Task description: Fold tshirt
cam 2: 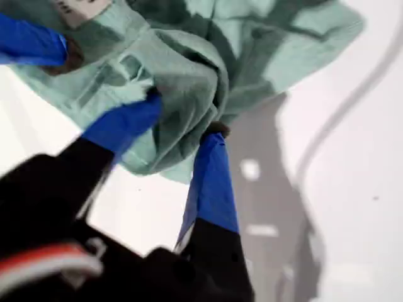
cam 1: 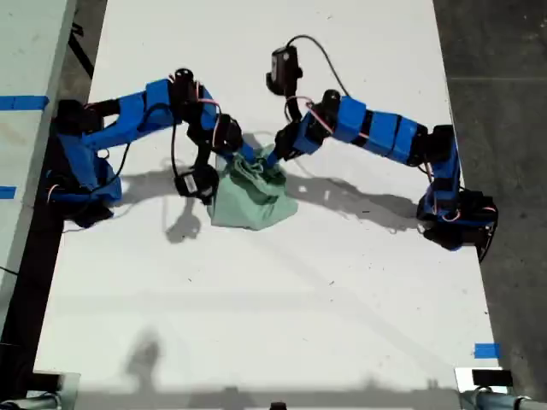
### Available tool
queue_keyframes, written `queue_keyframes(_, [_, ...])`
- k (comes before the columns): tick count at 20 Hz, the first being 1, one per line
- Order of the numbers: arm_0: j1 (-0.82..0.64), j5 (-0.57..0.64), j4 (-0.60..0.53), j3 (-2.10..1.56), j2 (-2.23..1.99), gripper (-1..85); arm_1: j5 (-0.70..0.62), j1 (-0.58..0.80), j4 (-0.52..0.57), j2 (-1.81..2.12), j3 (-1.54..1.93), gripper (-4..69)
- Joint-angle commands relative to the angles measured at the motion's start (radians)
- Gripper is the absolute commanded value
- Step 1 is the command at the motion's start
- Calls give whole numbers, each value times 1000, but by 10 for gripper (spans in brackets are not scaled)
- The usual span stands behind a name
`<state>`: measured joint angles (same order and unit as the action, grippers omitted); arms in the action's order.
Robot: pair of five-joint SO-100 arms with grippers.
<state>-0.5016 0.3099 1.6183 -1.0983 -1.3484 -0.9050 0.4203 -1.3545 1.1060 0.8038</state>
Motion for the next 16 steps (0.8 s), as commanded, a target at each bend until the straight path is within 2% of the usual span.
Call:
queue_keyframes(1, [-279, 77, 15, -64, -235, 326, -75, 189, -8, 250, 60, 348])
queue_keyframes(4, [-525, 195, 11, -147, -428, 318, -141, 360, -126, 433, 152, 330])
queue_keyframes(7, [-598, 239, -38, -334, -624, 308, -173, 426, -176, 644, 376, 313])
queue_keyframes(10, [-488, 202, -149, -618, -821, 287, -127, 402, -137, 913, 707, 278])
queue_keyframes(14, [-207, 51, -351, -1039, -1175, 206, 48, 291, -91, 1290, 1114, 235])
queue_keyframes(16, [-29, -74, -482, -1252, -1359, 81, 146, 181, -41, 1489, 1319, 109])
